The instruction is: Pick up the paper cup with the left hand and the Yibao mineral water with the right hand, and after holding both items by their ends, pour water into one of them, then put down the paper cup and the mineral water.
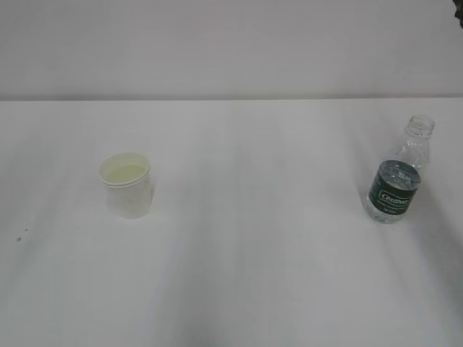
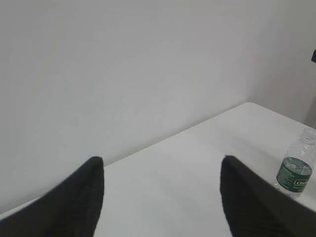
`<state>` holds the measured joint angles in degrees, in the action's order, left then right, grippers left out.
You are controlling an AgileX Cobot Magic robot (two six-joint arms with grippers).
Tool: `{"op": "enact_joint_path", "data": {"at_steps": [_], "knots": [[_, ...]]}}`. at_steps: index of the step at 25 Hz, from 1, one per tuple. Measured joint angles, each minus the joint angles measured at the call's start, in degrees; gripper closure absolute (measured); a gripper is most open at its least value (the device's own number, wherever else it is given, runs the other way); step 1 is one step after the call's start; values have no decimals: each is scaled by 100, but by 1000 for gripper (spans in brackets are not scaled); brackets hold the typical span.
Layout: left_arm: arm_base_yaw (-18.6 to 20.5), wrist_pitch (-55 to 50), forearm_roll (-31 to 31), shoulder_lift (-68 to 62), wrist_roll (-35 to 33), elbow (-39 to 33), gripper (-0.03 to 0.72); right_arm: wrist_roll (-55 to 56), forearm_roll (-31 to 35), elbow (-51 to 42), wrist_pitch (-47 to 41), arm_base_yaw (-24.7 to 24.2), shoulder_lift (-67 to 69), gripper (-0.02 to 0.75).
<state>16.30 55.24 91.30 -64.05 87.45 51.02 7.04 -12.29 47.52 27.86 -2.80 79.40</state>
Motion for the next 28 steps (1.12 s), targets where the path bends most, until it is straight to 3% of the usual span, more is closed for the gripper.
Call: {"op": "enact_joint_path", "data": {"at_steps": [13, 23, 28], "knots": [[0, -19, 0, 0, 0, -12, 168, 0, 9, 314, -1085, 0, -467, 144], [0, -19, 22, 0, 0, -15, 168, 0, 9, 314, -1418, 0, -998, 145], [0, -39, 670, 0, -113, -15, 168, 0, 22, 314, -1496, 0, -1093, 146]]}}
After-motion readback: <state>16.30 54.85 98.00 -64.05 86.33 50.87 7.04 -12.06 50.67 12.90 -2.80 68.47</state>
